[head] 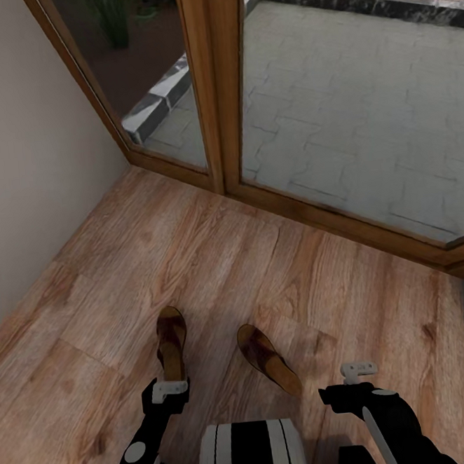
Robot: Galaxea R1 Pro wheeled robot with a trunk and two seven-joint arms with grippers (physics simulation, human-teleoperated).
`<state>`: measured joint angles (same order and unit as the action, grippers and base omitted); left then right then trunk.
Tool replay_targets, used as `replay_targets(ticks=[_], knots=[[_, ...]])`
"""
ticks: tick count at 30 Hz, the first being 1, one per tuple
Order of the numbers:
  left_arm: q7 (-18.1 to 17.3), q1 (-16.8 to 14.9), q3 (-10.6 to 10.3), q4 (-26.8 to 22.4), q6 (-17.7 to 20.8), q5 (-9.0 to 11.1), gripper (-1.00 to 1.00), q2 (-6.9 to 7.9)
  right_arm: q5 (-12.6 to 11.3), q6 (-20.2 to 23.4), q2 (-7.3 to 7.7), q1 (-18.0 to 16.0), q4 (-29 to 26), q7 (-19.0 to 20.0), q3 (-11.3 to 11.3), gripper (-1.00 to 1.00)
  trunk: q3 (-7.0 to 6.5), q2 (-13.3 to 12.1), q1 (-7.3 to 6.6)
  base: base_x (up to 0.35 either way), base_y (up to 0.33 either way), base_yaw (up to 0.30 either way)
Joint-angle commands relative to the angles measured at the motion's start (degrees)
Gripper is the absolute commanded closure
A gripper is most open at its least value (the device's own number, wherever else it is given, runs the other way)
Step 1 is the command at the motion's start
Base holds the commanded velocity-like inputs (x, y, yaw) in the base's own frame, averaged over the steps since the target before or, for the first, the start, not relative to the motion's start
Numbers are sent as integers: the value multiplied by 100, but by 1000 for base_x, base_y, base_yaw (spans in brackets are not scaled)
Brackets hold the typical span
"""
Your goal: Pick up the two gym shoes and the two sandals from the corridor floor and place them onto the hallstand (shoe rack) in the corridor, making sure they are on the rack and not on the floor. Arrange them so the two gym shoes are next to each other and the two sandals are next to each other.
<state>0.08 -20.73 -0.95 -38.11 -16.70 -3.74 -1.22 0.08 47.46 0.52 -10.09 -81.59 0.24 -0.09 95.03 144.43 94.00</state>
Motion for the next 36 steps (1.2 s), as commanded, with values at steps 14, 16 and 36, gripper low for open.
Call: replay_targets(ticks=[14,16,36], knots=[[1,-1,7,-14,-18,-39,-100,-1,1,26,1,-2,-6,3,0,-100,234,12,20,0,0,0],[1,-1,7,-13,-18,-39,-100,-1,1,26,1,-2,-6,3,0,-100,242,12,20,0,0,0],[1,-1,7,-16,-18,-39,-100,-1,1,26,1,-2,-6,3,0,-100,250,12,20,53,0,0]])
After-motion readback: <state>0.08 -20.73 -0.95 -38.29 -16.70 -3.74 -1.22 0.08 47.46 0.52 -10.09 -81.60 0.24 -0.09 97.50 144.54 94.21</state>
